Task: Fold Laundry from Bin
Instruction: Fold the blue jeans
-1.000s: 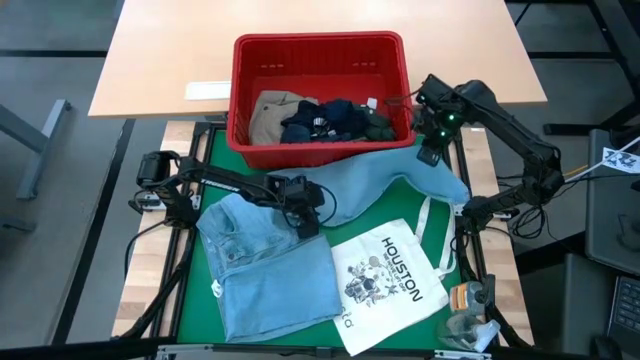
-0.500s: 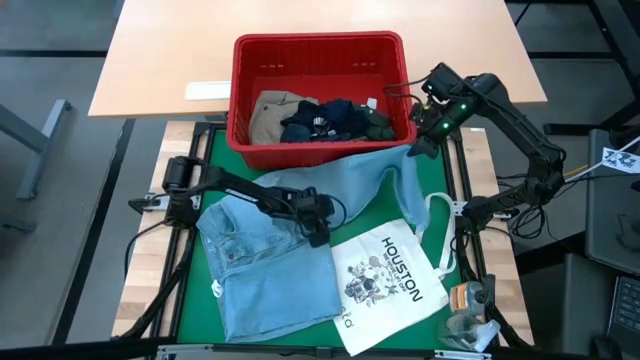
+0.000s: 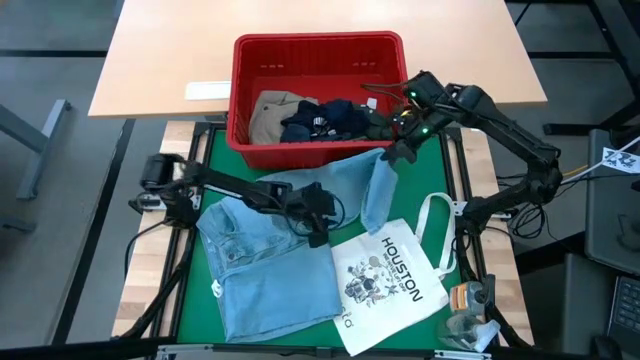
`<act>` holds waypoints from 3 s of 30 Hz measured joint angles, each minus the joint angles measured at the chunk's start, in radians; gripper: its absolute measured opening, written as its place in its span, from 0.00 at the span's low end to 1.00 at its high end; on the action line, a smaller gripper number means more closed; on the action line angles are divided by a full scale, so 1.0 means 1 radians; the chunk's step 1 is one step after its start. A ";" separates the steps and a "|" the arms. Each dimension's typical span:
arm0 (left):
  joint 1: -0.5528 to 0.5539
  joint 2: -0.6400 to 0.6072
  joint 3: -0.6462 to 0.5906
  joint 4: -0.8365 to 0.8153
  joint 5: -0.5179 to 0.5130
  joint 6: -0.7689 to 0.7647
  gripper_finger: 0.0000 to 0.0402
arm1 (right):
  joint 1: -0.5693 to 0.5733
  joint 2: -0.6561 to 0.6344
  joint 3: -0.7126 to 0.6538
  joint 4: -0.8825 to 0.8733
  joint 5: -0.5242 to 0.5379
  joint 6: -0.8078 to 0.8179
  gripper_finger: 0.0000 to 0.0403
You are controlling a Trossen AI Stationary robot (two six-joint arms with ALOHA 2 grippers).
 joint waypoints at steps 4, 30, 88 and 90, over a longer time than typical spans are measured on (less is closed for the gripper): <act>-0.040 -0.049 0.000 0.129 -0.001 0.109 0.28 | 0.029 0.000 0.000 0.061 0.004 0.064 0.04; -0.160 -0.010 0.000 0.319 -0.295 0.792 0.55 | 0.042 0.000 0.000 0.069 0.001 0.075 0.04; -0.209 0.016 -0.001 0.634 -0.541 0.713 0.00 | 0.040 0.000 0.000 -0.206 0.350 -0.022 0.44; -0.209 0.013 0.000 0.644 -0.551 0.713 0.00 | 0.040 0.000 0.000 -0.265 0.372 -0.035 0.44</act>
